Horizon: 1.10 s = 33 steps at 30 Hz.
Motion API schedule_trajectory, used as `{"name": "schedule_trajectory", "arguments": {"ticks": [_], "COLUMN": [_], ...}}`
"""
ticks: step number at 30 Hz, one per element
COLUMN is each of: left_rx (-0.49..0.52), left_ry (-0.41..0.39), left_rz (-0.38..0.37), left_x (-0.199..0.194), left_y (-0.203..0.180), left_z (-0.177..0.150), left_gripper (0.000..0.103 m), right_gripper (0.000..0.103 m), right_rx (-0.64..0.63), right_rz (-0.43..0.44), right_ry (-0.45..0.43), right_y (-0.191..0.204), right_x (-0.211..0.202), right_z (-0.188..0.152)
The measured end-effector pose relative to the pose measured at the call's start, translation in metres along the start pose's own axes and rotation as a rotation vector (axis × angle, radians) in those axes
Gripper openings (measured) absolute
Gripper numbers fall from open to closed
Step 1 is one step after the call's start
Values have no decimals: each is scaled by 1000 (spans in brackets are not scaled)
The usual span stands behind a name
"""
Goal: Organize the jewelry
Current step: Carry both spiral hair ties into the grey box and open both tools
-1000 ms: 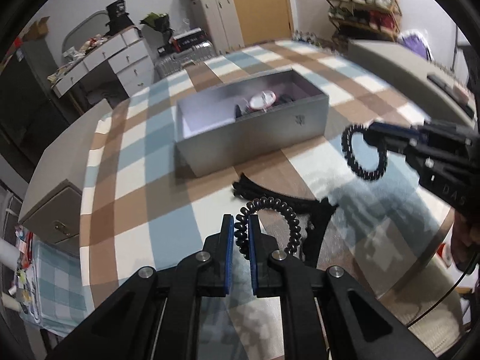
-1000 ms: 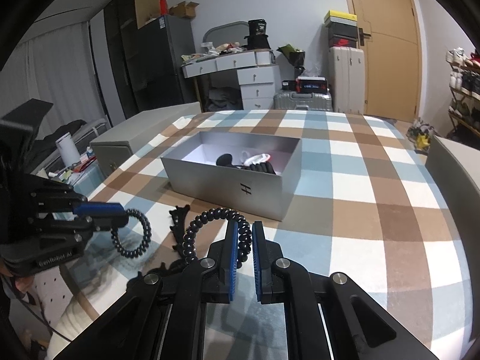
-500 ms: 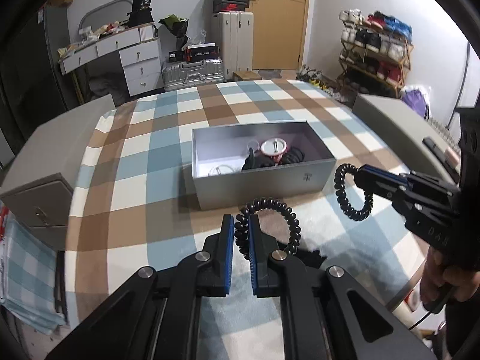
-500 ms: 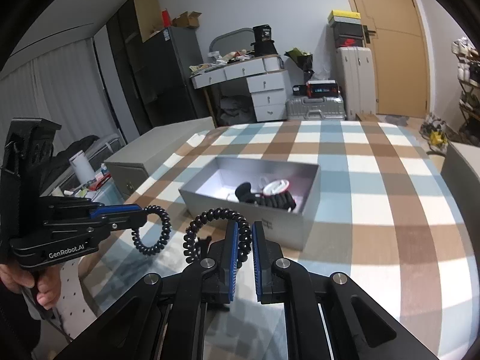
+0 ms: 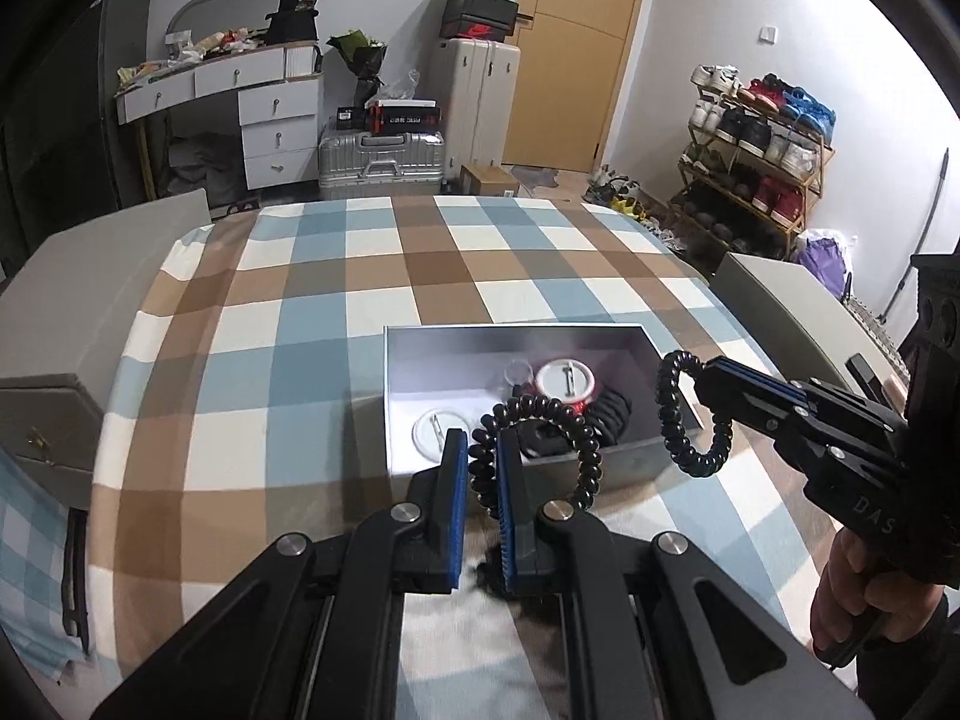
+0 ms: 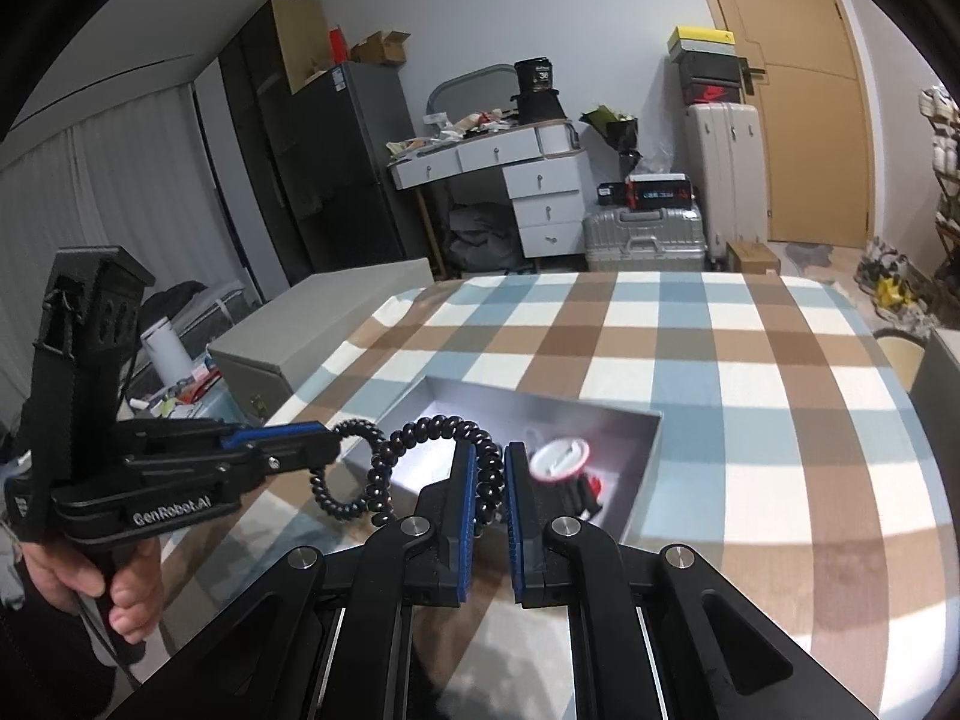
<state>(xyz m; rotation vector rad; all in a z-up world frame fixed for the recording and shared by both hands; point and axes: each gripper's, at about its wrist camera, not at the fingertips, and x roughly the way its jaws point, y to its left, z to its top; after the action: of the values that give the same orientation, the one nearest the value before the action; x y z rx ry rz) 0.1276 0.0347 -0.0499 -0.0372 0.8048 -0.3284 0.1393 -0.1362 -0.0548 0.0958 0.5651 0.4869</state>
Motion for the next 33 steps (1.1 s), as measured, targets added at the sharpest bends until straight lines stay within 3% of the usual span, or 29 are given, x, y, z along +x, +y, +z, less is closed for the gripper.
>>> {"name": "schedule_trajectory", "arguments": {"ticks": [13,22,33], "left_rx": [-6,-23,-50], "left_ry": [13,47,39], "left_rz": [-1,-24,-24], "left_x": [29,39,48], "left_y": [7,15,16], "left_z": [14,10,12], "left_gripper": [5,5,5], "right_gripper": [9,9,11], "right_rx": [-2,56,27], "right_rz": [10,11,-5], "right_ry": [17,94,103], "right_y": [-8,-20,-17], "right_x": [45,75,84], "right_z": [25,19,18]}}
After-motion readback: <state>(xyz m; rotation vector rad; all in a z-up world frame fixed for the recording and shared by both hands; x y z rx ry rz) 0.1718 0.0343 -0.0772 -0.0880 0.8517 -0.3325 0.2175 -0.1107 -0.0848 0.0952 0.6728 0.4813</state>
